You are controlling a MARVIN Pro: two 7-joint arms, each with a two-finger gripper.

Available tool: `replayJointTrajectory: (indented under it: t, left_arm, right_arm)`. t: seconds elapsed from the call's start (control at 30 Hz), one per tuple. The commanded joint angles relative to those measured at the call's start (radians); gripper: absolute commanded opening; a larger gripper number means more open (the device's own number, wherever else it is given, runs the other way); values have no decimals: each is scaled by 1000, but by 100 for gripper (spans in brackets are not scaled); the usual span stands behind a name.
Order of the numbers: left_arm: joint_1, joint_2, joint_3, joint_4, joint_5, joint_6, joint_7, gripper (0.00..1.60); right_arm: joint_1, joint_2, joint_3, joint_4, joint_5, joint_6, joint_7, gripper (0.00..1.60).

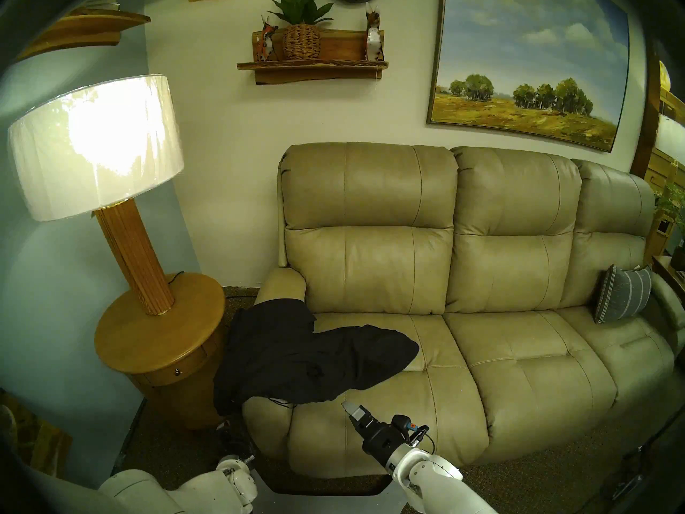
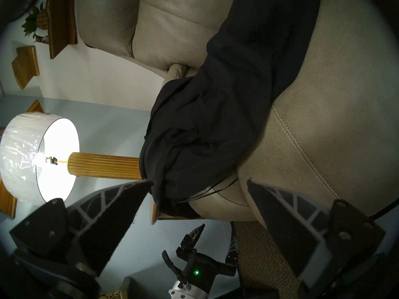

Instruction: Drape jacket on sofa arm

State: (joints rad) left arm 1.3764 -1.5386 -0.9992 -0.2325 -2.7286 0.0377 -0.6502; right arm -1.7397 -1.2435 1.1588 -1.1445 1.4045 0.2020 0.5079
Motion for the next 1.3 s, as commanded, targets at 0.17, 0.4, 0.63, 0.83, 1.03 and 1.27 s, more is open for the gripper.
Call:
replayJointTrajectory:
  t: [0.17, 0.4, 0.63, 0.83, 1.03, 1.27]
  left_arm:
    - [30, -42, 112, -145, 87, 13, -140, 160]
    - [15, -42, 167, -227, 131, -10, -220, 160]
    - [-16, -55, 213, -299, 173, -86, -290, 160]
    - [-29, -60, 223, -368, 191, -179, -334, 160]
    - [-28, -60, 205, -428, 185, -299, -342, 160]
    - [-33, -60, 140, -467, 163, -429, -296, 160]
  right_arm:
    - [10, -4, 1, -7, 0, -1, 4, 160]
    - [11, -5, 1, -6, 0, -1, 5, 160]
    - [12, -6, 0, -4, -1, -1, 6, 160]
    - [13, -6, 0, -4, -2, -1, 6, 160]
    - [13, -6, 1, -5, -1, -1, 8, 160]
    - [12, -6, 1, -7, -1, -1, 10, 160]
